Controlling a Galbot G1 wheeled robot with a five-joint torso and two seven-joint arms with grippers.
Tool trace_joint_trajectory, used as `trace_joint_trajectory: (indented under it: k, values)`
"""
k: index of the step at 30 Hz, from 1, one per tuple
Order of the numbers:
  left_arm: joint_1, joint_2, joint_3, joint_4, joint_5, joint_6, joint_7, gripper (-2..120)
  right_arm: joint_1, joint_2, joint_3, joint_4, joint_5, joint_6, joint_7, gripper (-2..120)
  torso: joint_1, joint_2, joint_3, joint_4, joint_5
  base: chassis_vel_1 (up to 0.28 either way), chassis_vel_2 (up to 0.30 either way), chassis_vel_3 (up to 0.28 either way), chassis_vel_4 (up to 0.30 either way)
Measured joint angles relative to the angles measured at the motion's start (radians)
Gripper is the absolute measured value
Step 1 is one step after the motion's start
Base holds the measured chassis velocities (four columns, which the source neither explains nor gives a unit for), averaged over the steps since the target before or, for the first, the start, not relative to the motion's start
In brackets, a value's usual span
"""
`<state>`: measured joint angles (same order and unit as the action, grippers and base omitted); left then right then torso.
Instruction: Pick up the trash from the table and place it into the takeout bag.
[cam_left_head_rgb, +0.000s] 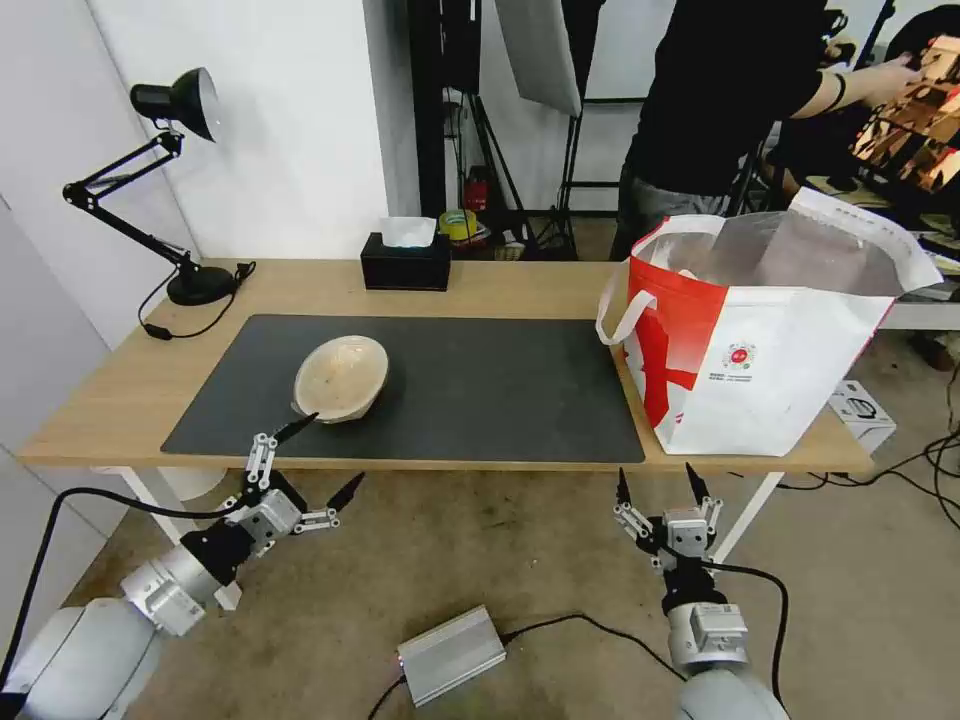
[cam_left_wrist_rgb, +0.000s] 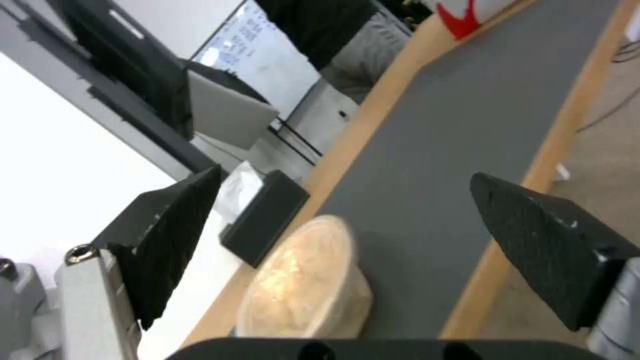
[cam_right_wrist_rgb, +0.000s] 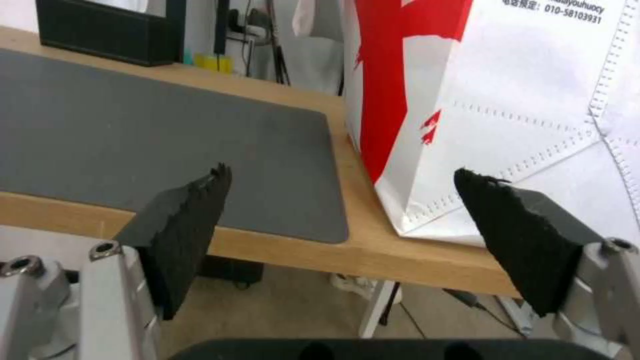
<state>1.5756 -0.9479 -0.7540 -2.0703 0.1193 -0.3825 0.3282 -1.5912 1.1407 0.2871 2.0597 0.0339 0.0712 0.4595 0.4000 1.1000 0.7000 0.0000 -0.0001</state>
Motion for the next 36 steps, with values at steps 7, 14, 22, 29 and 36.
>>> trace_joint_trajectory:
  k: [7,14,22,29,36]
  values:
    - [-0.026,0.015,0.0,0.018,-0.02,0.009,-0.019,100,0.001,0.001,0.0,-0.002,-0.001,-0.001,-0.001,88,0.0,0.0,0.0,0.0,0.0,0.0,0.0,0.0,0.0]
    - [-0.063,0.026,0.004,0.037,-0.052,0.028,-0.042,100,0.001,0.001,0.0,-0.003,-0.004,-0.002,-0.001,88,0.0,0.0,0.0,0.0,0.0,0.0,0.0,0.0,0.0]
    - [-0.1,0.041,0.021,0.069,-0.072,0.039,-0.05,100,0.006,-0.001,-0.003,-0.003,-0.005,-0.004,-0.004,88,0.0,0.0,0.0,0.0,0.0,0.0,0.0,0.0,0.0]
    - [-0.121,0.045,0.035,0.107,-0.076,0.039,-0.05,100,0.019,-0.004,-0.012,-0.006,-0.004,-0.008,-0.021,88,0.0,0.0,0.0,0.0001,0.0001,0.0,0.0,0.0,0.0]
    - [-0.131,0.05,0.048,0.119,-0.077,0.039,-0.048,100,0.022,-0.005,-0.014,-0.006,-0.003,-0.014,-0.021,88,0.0,0.0,0.0,0.0,0.0001,0.0,0.0,0.0,0.0]
